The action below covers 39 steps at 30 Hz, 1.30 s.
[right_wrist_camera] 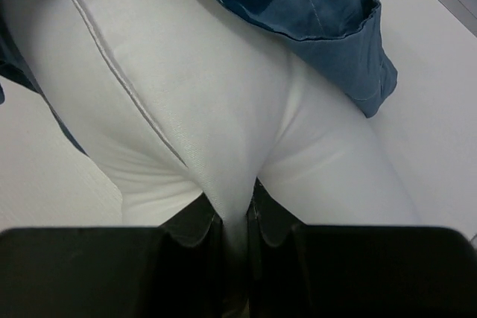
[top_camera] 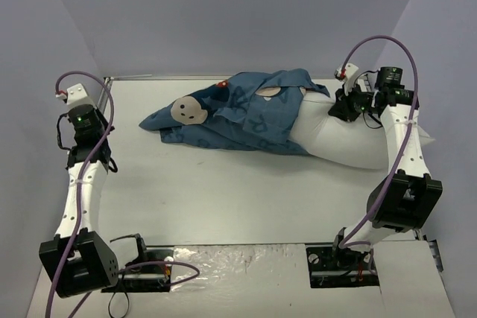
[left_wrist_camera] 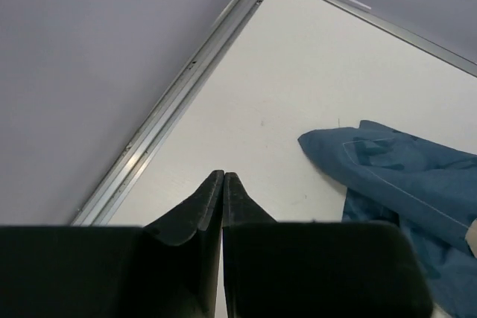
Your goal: Remove the pillowcase from the pillow
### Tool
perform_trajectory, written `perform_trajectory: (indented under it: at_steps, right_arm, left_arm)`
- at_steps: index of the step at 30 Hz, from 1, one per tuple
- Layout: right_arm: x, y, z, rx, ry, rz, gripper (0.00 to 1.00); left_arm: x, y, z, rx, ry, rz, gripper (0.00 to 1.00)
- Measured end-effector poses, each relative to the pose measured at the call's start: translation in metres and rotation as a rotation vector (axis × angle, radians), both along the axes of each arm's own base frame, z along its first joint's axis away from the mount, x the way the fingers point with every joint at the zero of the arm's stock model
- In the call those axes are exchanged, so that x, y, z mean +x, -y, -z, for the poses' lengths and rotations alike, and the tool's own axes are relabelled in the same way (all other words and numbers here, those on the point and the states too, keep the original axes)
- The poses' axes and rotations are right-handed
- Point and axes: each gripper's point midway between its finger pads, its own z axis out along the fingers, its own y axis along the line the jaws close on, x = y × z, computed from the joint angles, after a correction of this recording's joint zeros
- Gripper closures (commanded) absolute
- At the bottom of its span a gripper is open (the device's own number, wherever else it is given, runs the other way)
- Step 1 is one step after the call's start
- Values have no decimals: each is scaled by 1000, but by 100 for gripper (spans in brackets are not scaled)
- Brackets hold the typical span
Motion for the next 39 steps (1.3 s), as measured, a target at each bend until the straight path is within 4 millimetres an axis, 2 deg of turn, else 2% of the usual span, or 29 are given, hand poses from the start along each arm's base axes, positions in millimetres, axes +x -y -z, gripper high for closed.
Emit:
perform_trajectory:
  at_steps: [3, 4, 5, 6, 8, 10, 12, 14, 15, 17, 19, 23, 26, 29, 31, 32, 33, 34, 35, 39]
  right_arm:
    - [1, 13, 1, -22, 7, 22, 100]
    - [1, 13, 2, -26, 7, 19, 100]
    - [0, 13, 3, -32, 6, 15, 100]
    - [0, 11, 3, -40, 6, 10, 100]
    - [-1, 4, 5, -60, 5, -8, 100]
    - [-4, -6, 7, -78, -1, -31, 100]
    - [-7, -18, 9, -84, -12, -53, 100]
    - [-9, -24, 8, -78, -22, -61, 100]
    - [-9, -27, 7, -72, -28, -63, 100]
    - [-8, -29, 3, -67, -30, -59, 100]
    - [-6, -29, -2, -60, -30, -49, 100]
    - [-4, -30, -7, -48, -34, -36, 100]
    - [-5, -31, -5, -39, -46, -33, 100]
    - [-6, -33, -5, -35, -52, -34, 100]
    - [-6, -35, -5, -32, -56, -35, 100]
    - [-7, -35, -5, -31, -59, -35, 100]
    - [-7, -36, -5, -30, -59, -36, 100]
    - [-7, -36, -5, -30, -60, -36, 100]
    - [-7, -36, -5, -30, -59, -36, 100]
    - [-8, -36, -6, -34, -55, -40, 100]
  left_arm:
    - [-3, 4, 5, -24, -9, 11, 96]
    - [1, 12, 5, -39, 5, 47, 87]
    - [6, 24, 4, -53, 22, 93, 58]
    - [11, 37, 4, -65, 35, 148, 49]
    - [22, 81, -1, -100, 68, 300, 25]
    - [28, 133, -5, -112, 80, 465, 15]
    - [26, 192, -11, -98, 77, 648, 4]
    - [17, 242, -21, -49, 85, 812, 0]
    - [10, 266, -27, -9, 96, 891, 3]
    - [2, 288, -34, 64, 113, 985, 4]
    - [-5, 300, -34, 145, 120, 1054, 6]
    - [-11, 316, -21, 304, 93, 1140, 6]
    - [0, 324, 1, 388, 30, 1159, 6]
    - [25, 326, 27, 447, -65, 1138, 3]
    - [45, 328, 37, 460, -112, 1120, 21]
    - [54, 330, 39, 461, -126, 1118, 37]
    - [62, 333, 41, 452, -135, 1116, 56]
    - [68, 333, 40, 442, -138, 1110, 91]
    - [72, 334, 39, 434, -140, 1107, 97]
    - [74, 331, 28, 411, -125, 1093, 98]
